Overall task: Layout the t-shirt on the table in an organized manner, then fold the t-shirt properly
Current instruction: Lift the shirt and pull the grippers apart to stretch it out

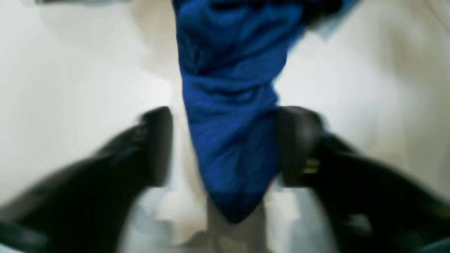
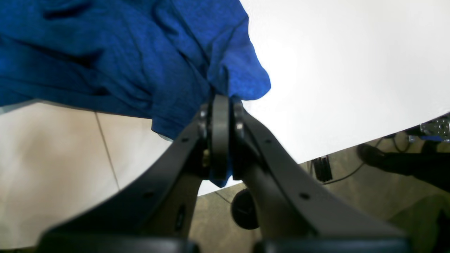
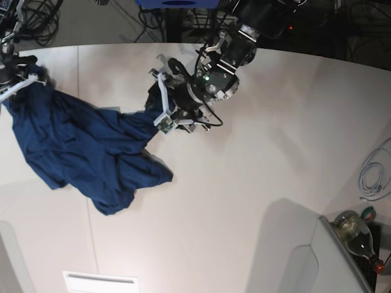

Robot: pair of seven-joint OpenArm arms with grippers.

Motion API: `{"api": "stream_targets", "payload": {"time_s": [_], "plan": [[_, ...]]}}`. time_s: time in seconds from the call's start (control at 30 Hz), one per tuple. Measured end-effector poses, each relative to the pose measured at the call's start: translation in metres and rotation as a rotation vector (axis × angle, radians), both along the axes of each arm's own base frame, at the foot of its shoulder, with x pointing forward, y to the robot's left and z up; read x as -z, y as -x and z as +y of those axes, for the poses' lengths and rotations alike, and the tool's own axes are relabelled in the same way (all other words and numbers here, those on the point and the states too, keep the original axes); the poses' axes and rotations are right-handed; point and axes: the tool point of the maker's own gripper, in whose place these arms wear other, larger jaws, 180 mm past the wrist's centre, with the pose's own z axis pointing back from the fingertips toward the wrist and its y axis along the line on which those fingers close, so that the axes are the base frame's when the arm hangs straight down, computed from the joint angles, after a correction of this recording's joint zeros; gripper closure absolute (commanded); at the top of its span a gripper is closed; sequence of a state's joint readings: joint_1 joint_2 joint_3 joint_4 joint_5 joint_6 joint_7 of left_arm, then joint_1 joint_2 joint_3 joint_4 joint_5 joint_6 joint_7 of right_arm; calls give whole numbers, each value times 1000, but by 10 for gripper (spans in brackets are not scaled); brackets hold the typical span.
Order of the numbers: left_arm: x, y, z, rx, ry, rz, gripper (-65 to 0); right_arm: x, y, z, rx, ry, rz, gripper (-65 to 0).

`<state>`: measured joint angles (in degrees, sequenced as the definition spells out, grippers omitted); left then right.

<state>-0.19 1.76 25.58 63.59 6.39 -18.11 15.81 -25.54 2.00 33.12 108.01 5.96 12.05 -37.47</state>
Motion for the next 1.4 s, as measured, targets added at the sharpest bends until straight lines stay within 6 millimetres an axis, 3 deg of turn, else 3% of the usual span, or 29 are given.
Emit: {"api": "stream_targets", "payload": {"time_s": [0.07, 0.1, 0.2, 0.27, 0.47, 0.53, 0.7, 0.8, 1.07, 1.17, 1.4], "plan": [[4, -3, -1, -6, 1, 18, -58, 2, -1, 1, 3, -6, -1, -2], [5, 0, -1, -8, 13, 26, 0, 1, -1, 0, 2, -4, -1, -2], [8, 6, 16, -3, 30, 21, 0, 2, 1, -1, 4, -4, 5, -2], [8, 6, 47, -32, -12, -7, 0, 2, 0, 0, 5, -6, 3, -2], [-10, 10, 191, -263, -241, -62, 0, 1, -6, 0, 7, -7, -6, -2], [-25, 10, 233, -358, -303, -87, 0, 4, -12, 2, 5, -22, -15, -2], [-85, -12, 279, -489, -289, -244, 0, 29, -14, 28, -50, -80, 39, -2], [-101, -9, 309, -530, -313, -264, 0, 33, -15, 37, -71, -93, 48, -2], [-142, -6, 422, -774, -413, -334, 0, 34, -15, 40, -73, -99, 49, -2], [-137, 0, 435, -754, -449, -297, 0, 34, -15, 41, -72, -100, 48, -2], [-131, -1, 427, -737, -430, -283, 0, 34, -16, 41, -71, -99, 45, -2]]}}
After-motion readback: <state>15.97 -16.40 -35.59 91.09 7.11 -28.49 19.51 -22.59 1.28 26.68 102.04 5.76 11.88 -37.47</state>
